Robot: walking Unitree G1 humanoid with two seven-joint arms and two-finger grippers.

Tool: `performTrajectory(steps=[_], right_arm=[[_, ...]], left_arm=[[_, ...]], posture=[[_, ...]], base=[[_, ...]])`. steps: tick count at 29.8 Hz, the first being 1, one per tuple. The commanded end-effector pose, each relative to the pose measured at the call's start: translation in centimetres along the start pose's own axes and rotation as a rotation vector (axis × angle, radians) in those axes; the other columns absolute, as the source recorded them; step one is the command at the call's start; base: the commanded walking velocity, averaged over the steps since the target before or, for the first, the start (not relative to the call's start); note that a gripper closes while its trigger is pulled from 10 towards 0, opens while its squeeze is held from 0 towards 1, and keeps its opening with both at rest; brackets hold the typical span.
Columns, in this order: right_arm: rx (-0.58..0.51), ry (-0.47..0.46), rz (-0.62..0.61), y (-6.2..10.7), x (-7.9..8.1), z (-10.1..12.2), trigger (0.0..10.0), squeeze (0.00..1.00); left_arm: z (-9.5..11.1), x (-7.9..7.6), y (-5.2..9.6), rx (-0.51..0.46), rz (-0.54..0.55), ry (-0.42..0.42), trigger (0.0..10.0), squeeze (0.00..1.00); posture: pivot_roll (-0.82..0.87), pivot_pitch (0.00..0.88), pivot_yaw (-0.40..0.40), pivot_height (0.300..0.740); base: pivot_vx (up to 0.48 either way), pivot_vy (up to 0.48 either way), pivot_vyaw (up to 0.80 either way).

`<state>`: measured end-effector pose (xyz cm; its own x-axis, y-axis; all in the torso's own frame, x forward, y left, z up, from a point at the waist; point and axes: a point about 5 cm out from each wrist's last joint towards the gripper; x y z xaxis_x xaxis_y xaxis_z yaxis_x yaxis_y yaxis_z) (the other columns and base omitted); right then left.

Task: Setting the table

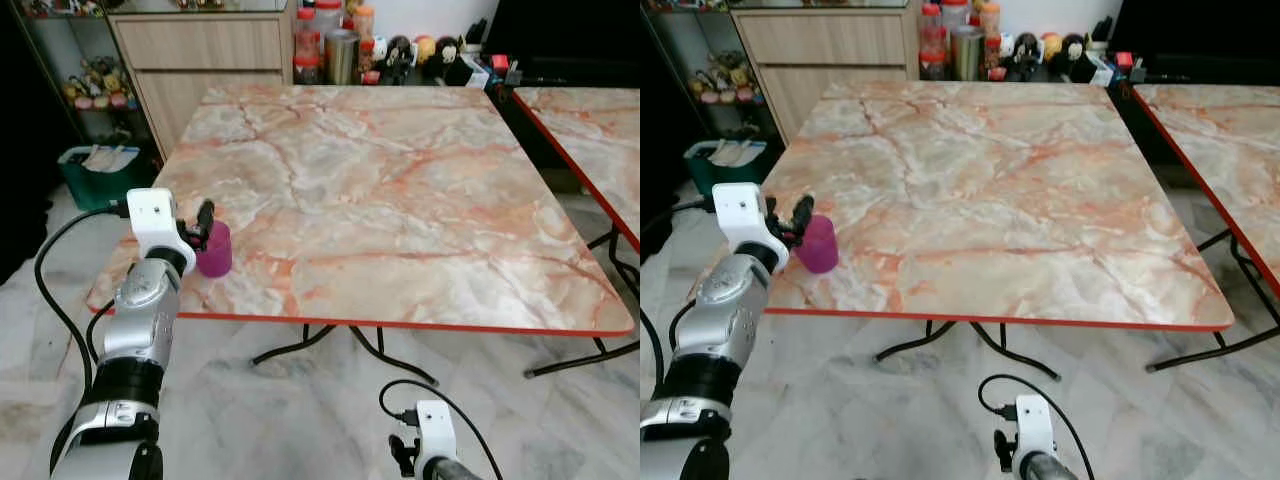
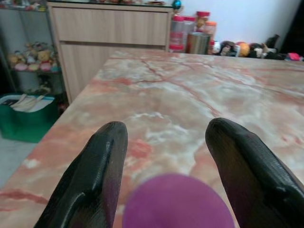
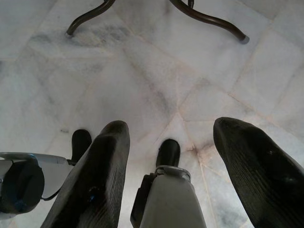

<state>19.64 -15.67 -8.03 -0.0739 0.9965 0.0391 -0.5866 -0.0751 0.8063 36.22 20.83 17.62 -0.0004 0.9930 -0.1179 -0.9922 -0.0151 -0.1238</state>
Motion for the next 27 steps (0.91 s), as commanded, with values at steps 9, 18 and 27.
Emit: performTrajectory(steps=[9, 18, 27], right_arm=[[0.009, -0.010, -0.010, 0.1, -0.2, -0.3, 10.0, 0.00], [0.010, -0.009, -0.006, 0.1, -0.1, -0.4, 10.0, 0.00], [0.010, -0.010, -0.007, 0.1, -0.2, -0.4, 10.0, 0.00]], left_arm=[[-0.8, 1.9, -0.2, 0.168, 0.047, -0.007, 10.0, 0.00], [-1.1, 2.2, 0.3, 0.244, 0.026, -0.025, 10.0, 0.00], [-1.5, 2.2, 0.2, 0.307, 0.051, -0.011, 10.0, 0.00]], posture=[[0.16, 0.089, -0.003, 0.740], [0.16, 0.092, -0.005, 0.740], [0.16, 0.092, -0.003, 0.740]], base=[[0.000, 0.000, 0.00], [0.000, 0.000, 0.00], [0.000, 0.000, 0.00]])
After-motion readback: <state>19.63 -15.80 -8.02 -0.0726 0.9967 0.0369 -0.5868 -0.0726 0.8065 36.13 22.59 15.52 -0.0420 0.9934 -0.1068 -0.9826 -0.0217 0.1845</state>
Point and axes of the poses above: a point about 5 cm out from each wrist's last joint towards the gripper, its own y axis pointing back from the gripper into the wrist, its own z axis along the axis of the wrist's last joint, x = y × z, and after that the axes turned 3 degrees about y, right-handed
